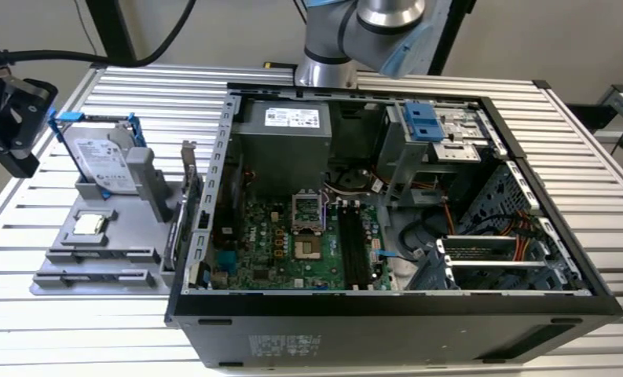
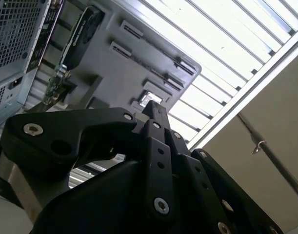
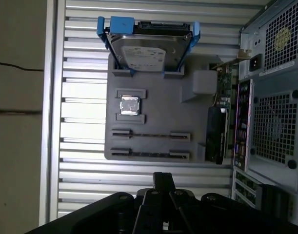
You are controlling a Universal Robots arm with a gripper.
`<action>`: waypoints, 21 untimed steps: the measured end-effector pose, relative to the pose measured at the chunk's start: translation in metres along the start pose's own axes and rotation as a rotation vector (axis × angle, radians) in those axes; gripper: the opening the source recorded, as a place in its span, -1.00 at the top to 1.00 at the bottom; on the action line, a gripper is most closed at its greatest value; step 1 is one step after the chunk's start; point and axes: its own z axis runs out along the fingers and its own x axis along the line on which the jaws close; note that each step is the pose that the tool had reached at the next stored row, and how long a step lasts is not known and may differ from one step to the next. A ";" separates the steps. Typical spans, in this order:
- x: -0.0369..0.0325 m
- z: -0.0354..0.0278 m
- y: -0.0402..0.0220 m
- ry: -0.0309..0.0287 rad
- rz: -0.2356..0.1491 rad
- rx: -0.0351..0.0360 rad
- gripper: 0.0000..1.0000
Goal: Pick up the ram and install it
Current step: 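Pick up the ram and move it above insertion slot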
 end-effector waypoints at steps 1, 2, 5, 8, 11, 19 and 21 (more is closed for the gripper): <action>0.0000 0.0000 0.0000 0.0002 -0.003 -0.0001 1.00; 0.0000 0.0000 0.0000 0.0004 -0.007 -0.0001 1.00; 0.0000 -0.0001 0.0000 0.0010 -0.019 -0.0002 1.00; 0.0000 -0.0001 0.0000 0.0016 -0.032 -0.0004 1.00; 0.0000 -0.0001 0.0000 0.0022 -0.044 -0.0006 1.00; 0.0000 -0.0001 0.0000 0.0037 -0.075 -0.0010 1.00; 0.0000 -0.0001 0.0000 0.0041 -0.083 -0.0011 1.00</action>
